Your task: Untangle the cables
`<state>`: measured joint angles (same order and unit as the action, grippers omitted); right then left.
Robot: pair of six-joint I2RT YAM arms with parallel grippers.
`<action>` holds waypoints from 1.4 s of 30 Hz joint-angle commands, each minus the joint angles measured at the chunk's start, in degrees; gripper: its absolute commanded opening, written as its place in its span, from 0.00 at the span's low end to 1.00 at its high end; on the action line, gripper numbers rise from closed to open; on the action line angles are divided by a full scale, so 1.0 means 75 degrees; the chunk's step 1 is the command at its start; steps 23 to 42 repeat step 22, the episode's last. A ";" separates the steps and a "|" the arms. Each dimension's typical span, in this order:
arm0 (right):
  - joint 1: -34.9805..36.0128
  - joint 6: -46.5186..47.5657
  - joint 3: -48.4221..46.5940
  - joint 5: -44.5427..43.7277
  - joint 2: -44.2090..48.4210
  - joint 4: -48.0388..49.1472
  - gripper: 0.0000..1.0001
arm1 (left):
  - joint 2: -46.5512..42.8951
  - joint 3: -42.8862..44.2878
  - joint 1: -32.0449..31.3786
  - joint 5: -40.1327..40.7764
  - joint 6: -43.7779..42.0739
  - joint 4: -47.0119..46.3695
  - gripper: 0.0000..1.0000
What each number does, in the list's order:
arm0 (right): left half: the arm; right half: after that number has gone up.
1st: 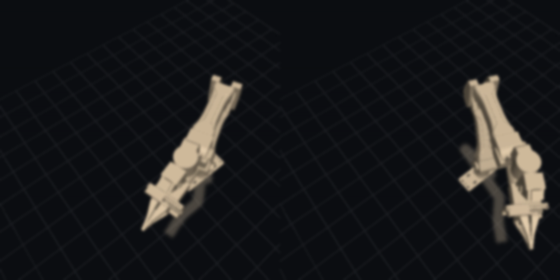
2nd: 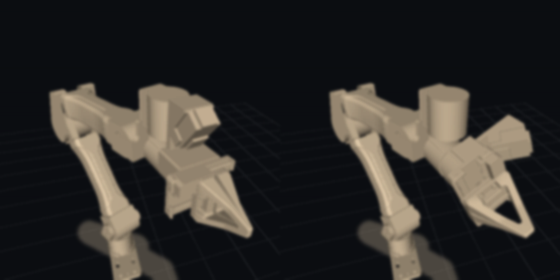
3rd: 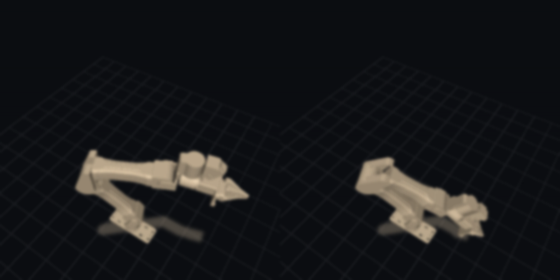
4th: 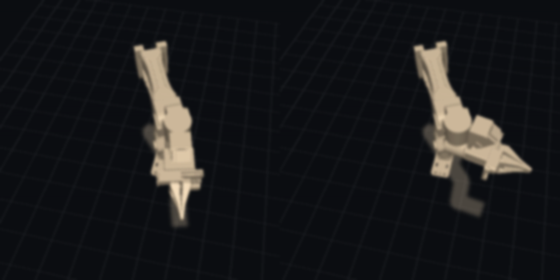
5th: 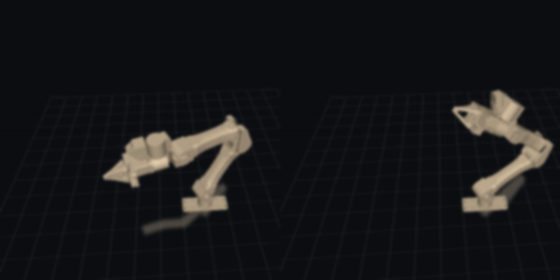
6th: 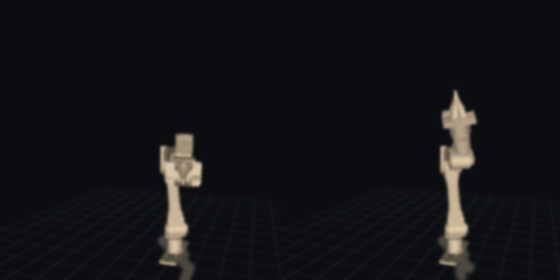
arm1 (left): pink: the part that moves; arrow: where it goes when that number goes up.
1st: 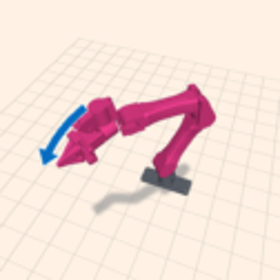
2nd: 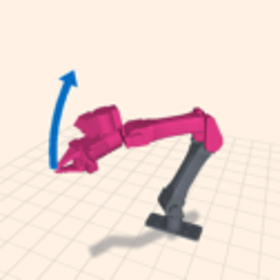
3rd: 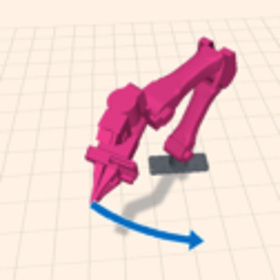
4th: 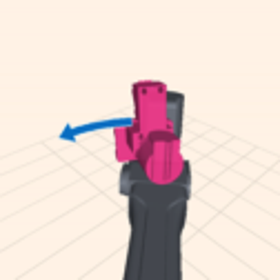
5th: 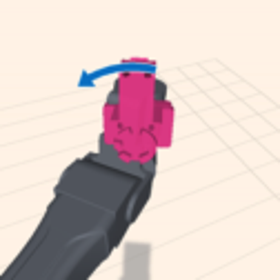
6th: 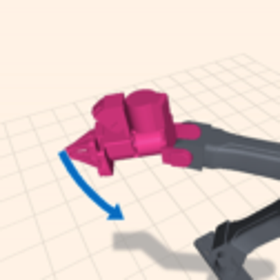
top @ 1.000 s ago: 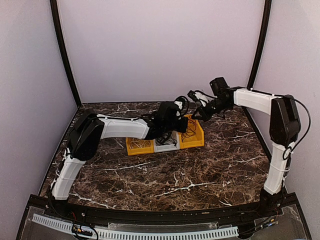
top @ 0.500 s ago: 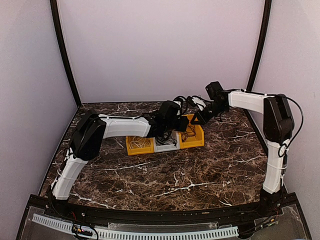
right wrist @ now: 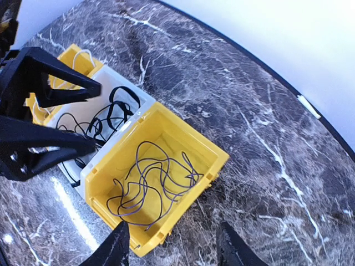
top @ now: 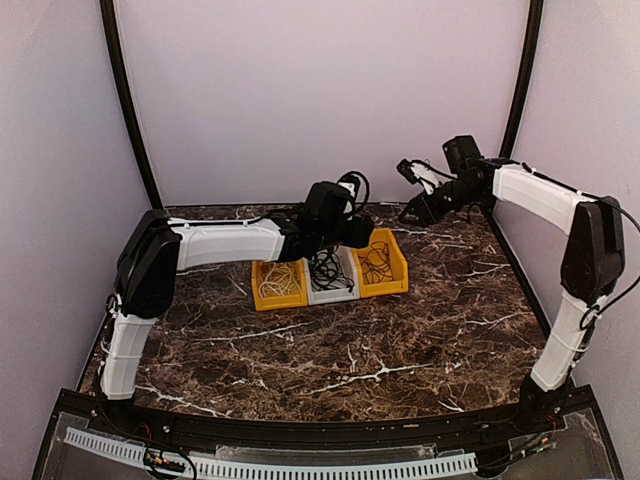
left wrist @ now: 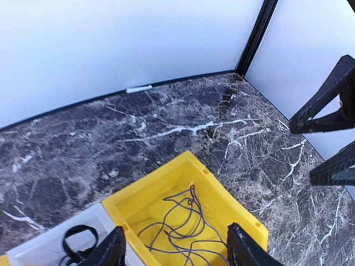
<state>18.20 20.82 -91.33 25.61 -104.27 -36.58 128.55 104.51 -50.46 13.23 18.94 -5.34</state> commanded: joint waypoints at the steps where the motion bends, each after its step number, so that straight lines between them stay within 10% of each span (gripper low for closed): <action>1: -0.0656 -0.0189 0.0368 0.0326 0.1206 0.0312 0.53 | -0.1578 -0.0562 0.0027 0.1018 -0.0588 0.0435 0.67; 8: -0.1061 -0.0950 0.1575 -0.0988 0.2899 0.2306 0.98 | -0.3109 -0.1636 0.0238 0.2129 -0.0707 0.1296 0.80; 16: -0.1056 -0.1751 0.2289 -0.1436 0.3974 0.3153 0.99 | -0.4396 -0.1962 0.0537 0.2813 0.0036 0.3064 0.85; 42: -0.1055 -0.1674 0.2509 -0.1196 0.4334 0.3080 0.99 | -0.5168 -0.2679 0.0540 0.2896 0.0154 0.2719 0.87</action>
